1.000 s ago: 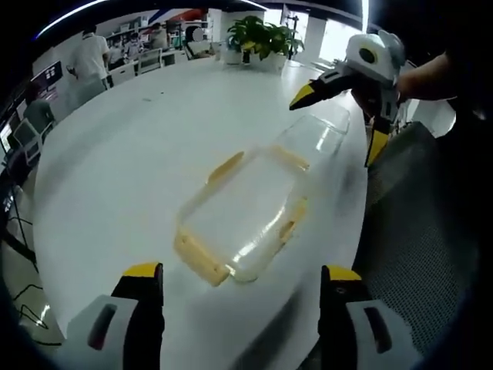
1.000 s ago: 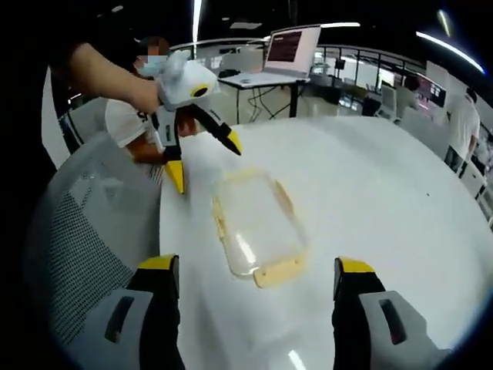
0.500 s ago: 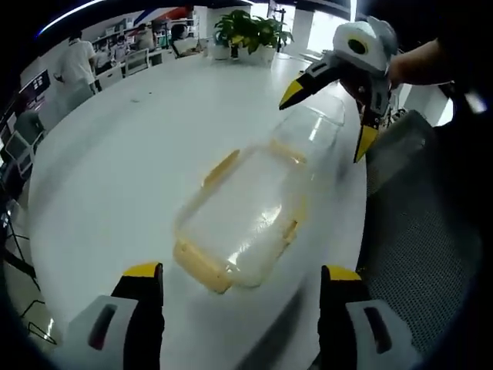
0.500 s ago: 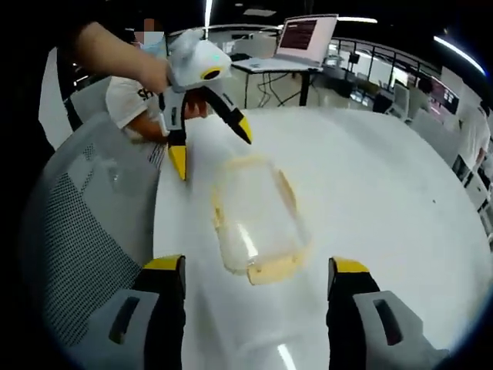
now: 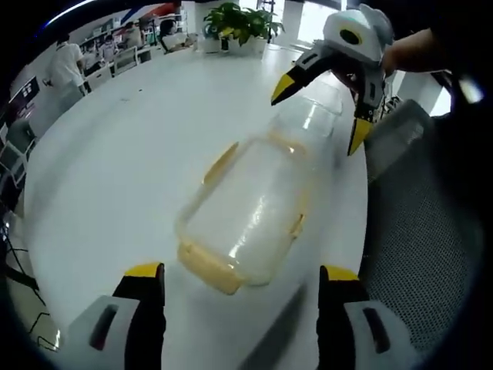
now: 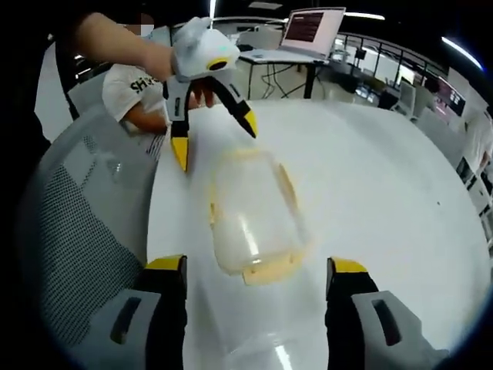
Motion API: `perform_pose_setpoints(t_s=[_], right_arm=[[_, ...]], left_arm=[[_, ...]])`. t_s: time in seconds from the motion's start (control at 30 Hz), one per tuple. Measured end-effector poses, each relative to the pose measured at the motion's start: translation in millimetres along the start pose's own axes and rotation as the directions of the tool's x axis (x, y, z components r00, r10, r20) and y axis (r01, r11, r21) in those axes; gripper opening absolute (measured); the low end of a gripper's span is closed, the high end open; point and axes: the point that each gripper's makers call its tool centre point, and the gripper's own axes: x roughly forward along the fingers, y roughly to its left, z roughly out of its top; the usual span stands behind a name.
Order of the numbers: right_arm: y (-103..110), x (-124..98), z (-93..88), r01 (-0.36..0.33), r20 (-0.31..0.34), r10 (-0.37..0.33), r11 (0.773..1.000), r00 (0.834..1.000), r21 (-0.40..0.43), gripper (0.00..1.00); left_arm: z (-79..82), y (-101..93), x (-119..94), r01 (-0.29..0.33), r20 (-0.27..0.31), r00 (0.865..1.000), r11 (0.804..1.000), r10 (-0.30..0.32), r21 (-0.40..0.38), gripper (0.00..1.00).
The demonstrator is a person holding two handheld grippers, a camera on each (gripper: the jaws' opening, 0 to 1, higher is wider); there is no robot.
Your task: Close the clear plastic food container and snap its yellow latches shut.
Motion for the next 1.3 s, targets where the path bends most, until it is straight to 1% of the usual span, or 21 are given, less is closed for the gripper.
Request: perform_pose_setpoints(t_s=[0.23, 0.4, 0.57, 0.7, 0.73, 0.87, 1.03, 1.2, 1.3], right_arm=[[-4, 3, -2.6, 0.002, -0.025, -0.002, 1.000, 1.000, -0.012, 0.70], [-7, 7, -4.4, 0.000, -0.058, -0.002, 0.999, 0.998, -0.037, 0.68], [-9, 12, -7.8, -0.012, -0.089, 0.008, 0.999, 0.996, -0.044, 0.68], [-9, 17, -9.5, -0.026, -0.113, 0.020, 0.998, 0.993, -0.052, 0.67], [-9, 18, -9.5, -0.030, -0.119, 0.024, 0.998, 0.993, -0.053, 0.67], [-10, 20, -11.0, -0.032, -0.139, 0.022, 0.997, 0.990, -0.073, 0.65], [-8, 21, -16.6, -0.059, -0.176, 0.044, 0.995, 0.983, -0.081, 0.60], [-7, 24, -17.9, -0.069, -0.186, 0.050, 0.993, 0.981, -0.097, 0.59], [-10, 25, -18.0, -0.069, -0.195, 0.048, 0.992, 0.980, -0.103, 0.58]], left_arm=[[-0.3, 2.2, 4, 0.023, -0.020, 1.000, 1.000, -0.022, 0.014, 0.78], [-1.9, 4.7, 5, 0.038, -0.041, 0.999, 0.999, -0.037, 0.038, 0.76], [-7.2, 7.8, 5, 0.061, -0.079, 0.995, 0.996, -0.055, 0.070, 0.73], [-11.5, 9.3, 6, 0.093, -0.124, 0.989, 0.990, -0.079, 0.107, 0.70], [-12.0, 10.4, 6, 0.095, -0.136, 0.988, 0.988, -0.078, 0.119, 0.69], [-10.2, 13.9, 7, 0.102, -0.150, 0.986, 0.983, -0.079, 0.150, 0.68], [-7.9, 16.9, 8, 0.107, -0.161, 0.984, 0.977, -0.078, 0.182, 0.67], [-9.1, 20.8, 10, 0.109, -0.186, 0.980, 0.968, -0.067, 0.225, 0.67], [-10.1, 22.8, 10, 0.114, -0.201, 0.977, 0.964, -0.065, 0.242, 0.65]])
